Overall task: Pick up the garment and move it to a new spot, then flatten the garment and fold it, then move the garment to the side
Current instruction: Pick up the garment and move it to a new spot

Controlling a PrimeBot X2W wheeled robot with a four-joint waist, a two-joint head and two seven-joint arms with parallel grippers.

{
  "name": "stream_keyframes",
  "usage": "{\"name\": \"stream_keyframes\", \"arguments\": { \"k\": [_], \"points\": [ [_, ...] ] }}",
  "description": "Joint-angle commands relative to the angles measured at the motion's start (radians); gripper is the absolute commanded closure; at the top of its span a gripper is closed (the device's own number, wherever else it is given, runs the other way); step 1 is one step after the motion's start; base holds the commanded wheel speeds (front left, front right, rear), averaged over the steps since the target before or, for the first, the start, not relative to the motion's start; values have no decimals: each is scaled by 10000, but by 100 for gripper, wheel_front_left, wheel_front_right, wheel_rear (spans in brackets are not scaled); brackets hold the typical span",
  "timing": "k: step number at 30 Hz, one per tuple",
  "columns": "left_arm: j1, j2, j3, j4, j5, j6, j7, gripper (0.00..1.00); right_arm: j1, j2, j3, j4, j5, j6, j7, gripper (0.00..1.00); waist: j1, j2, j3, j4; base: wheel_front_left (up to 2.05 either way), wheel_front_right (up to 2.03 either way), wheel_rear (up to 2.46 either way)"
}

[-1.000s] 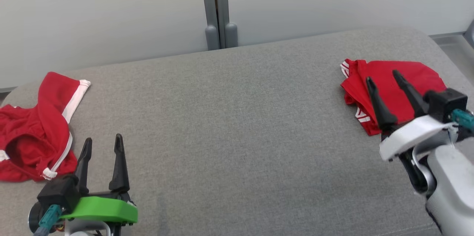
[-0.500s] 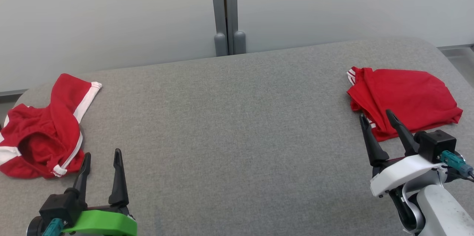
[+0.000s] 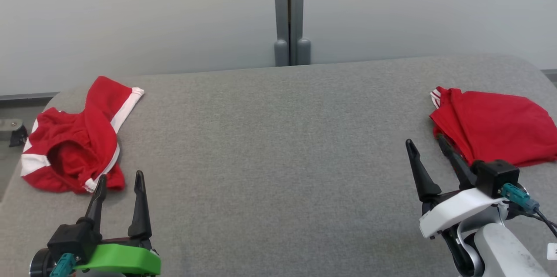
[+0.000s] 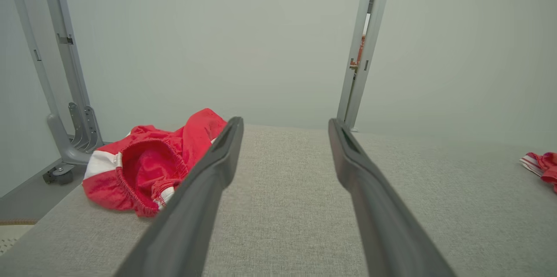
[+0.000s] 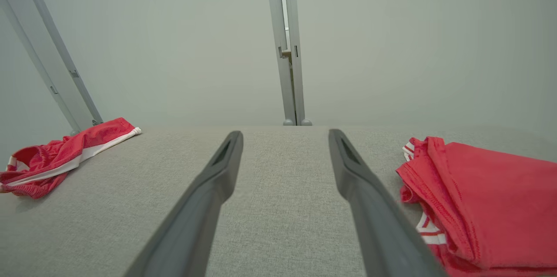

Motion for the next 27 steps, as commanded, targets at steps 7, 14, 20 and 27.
{"name": "stream_keyframes", "arguments": {
  "k": [7,14,20,27],
  "points": [
    [-121,260,325,73,173,37,-22,0,151,297,198,-26,-133,-13,-23,0,1,0,-114,1817,0,0,0],
    [-237,343,428,222,105,103,-22,0,30,605,397,47,-28,-13,-23,0,1,0,2,3170,0,0,0],
    [-457,453,254,394,59,76,11,0,-60,799,535,17,-22,-15,-23,0,1,0,133,4000,0,0,0],
    [-1184,600,109,382,-583,9,789,0,-155,881,638,-133,-123,-13,-23,0,1,0,240,4077,0,0,0]
  ]
}}
